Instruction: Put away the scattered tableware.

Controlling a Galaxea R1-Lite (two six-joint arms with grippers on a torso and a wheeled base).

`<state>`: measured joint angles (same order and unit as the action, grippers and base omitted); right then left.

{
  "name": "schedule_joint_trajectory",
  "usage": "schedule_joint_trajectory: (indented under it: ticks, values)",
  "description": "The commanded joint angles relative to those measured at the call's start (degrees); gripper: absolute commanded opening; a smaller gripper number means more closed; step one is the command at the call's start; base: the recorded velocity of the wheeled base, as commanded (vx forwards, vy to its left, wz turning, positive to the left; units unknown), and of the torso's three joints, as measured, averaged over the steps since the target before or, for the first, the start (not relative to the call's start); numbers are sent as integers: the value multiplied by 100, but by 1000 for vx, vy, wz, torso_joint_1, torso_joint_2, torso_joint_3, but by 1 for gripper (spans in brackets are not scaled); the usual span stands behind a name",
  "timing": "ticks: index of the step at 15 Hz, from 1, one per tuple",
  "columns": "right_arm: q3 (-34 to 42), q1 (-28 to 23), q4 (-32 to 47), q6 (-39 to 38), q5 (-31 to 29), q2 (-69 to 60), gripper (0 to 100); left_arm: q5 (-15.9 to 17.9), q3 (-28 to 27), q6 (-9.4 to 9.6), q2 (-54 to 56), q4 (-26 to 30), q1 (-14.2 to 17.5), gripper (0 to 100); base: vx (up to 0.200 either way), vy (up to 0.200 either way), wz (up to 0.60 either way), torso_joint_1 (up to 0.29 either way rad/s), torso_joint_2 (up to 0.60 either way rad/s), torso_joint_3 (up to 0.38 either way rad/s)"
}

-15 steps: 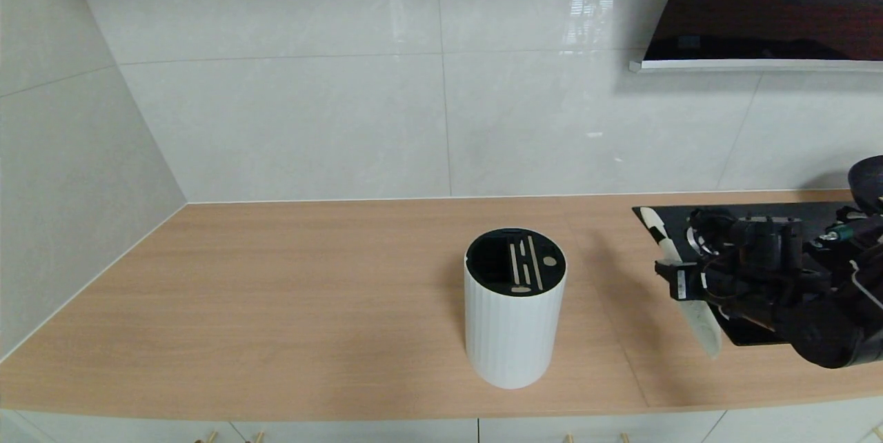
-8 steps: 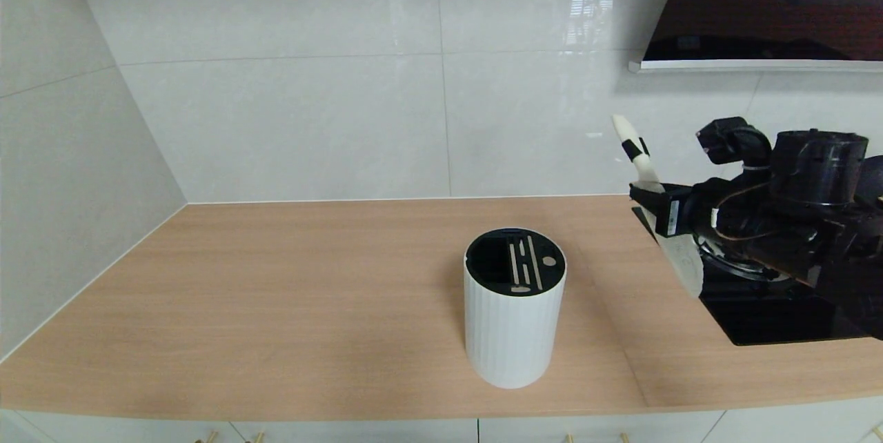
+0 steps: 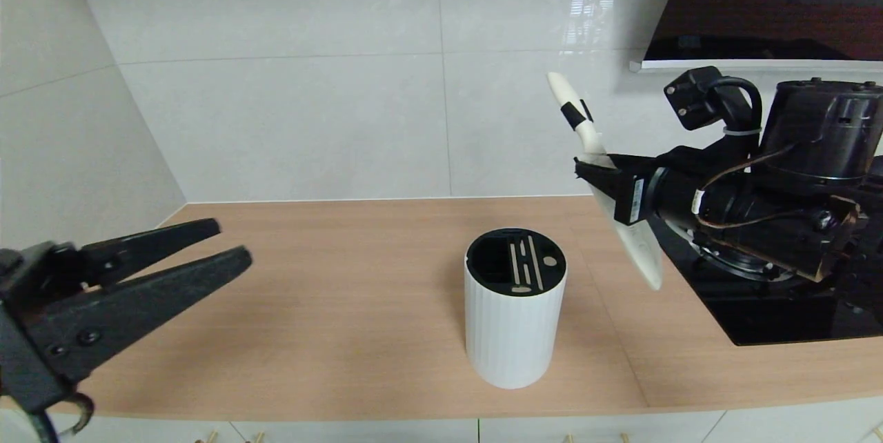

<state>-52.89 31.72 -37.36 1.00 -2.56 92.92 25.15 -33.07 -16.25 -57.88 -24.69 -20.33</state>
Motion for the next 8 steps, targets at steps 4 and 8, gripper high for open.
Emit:
schedule_joint_trajectory:
  ticks: [4, 8]
  values:
    - [-54, 871, 10, -21, -658, 280, 0, 210, -771, -45, -1981, -230, -603, 100, 0, 0, 0, 0, 0, 0]
    - [-45, 1416, 10, -241, -790, 473, 0, 201, -1325, -379, -3247, -1399, -603, 100, 0, 0, 0, 0, 0, 0]
